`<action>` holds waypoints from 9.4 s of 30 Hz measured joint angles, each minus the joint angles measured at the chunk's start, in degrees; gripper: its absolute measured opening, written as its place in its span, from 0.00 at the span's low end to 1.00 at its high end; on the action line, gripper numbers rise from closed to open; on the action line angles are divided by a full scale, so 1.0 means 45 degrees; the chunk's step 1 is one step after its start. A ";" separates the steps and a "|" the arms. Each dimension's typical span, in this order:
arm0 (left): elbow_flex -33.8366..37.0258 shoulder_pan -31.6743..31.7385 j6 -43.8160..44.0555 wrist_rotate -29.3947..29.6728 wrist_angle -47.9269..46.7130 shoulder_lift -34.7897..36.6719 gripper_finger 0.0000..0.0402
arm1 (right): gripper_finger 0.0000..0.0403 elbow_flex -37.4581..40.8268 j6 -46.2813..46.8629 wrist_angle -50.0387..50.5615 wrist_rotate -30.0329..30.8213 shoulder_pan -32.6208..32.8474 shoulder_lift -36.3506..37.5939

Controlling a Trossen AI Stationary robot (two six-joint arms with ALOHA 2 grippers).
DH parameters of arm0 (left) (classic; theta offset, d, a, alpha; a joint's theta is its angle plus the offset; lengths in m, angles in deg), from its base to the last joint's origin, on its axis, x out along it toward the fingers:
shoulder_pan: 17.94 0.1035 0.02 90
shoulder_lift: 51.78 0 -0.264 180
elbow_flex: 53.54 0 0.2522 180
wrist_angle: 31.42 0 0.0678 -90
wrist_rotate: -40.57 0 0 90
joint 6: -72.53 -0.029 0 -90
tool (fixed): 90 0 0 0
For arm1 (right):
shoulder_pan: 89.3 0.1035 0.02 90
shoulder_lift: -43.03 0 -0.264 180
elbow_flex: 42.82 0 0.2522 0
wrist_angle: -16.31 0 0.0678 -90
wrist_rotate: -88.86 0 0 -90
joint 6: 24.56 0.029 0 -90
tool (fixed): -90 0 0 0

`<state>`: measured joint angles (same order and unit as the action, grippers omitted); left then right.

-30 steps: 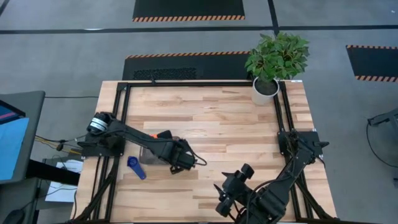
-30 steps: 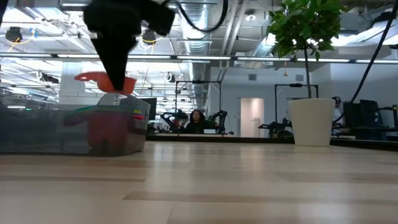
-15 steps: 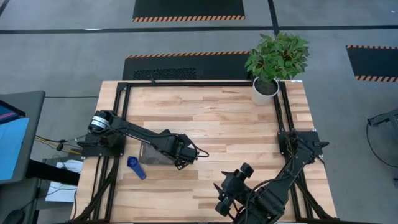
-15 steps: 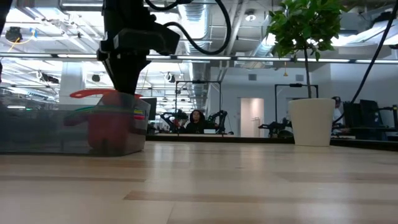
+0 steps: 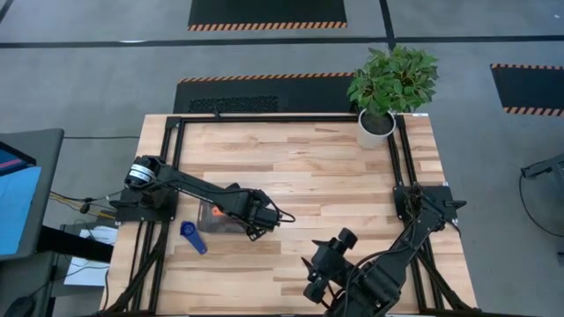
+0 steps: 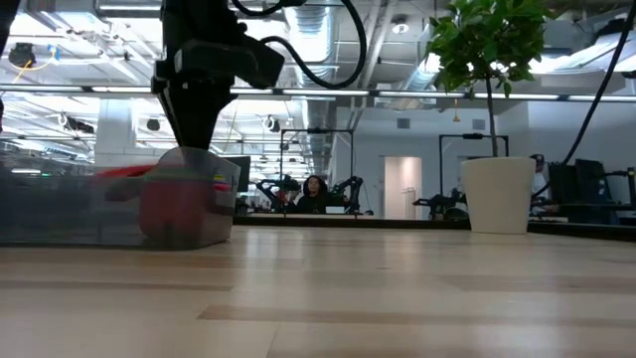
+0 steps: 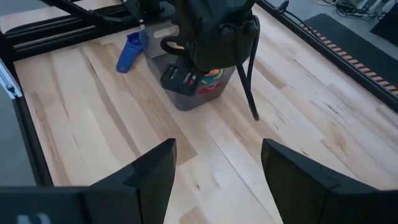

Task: Nest measuring cups in basket
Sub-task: Stack the orange measuring cup on top of the light blue measuring cup in the black bin, then stack the dark blue measuring cup on top of the orange measuring cup in the black bin

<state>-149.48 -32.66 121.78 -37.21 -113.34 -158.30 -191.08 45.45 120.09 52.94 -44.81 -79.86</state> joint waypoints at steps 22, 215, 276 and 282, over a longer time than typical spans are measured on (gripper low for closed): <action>-0.1010 -0.2020 0.0477 -0.2719 -0.3454 0.0010 0.19 | 0.64 0.0000 -0.0044 0.0000 -0.0005 -0.0005 0.0000; 0.6394 0.0792 -2.2360 -0.0234 0.5588 0.6348 0.05 | 0.64 0.0005 0.1015 -0.1438 -0.1758 -0.1634 0.0080; 0.4063 -0.2249 -0.1888 0.1652 0.6442 0.3518 0.26 | 0.64 0.0001 -0.0228 -0.0782 -0.1783 -0.1385 0.0078; 0.4049 -0.2161 -0.2290 0.1775 0.6219 0.4020 0.23 | 0.64 0.0005 -0.0228 -0.0804 -0.1817 -0.1382 0.0075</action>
<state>-131.26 -42.39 111.47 -29.22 -85.35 -140.21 -191.06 44.43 116.47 44.77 -51.03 -79.53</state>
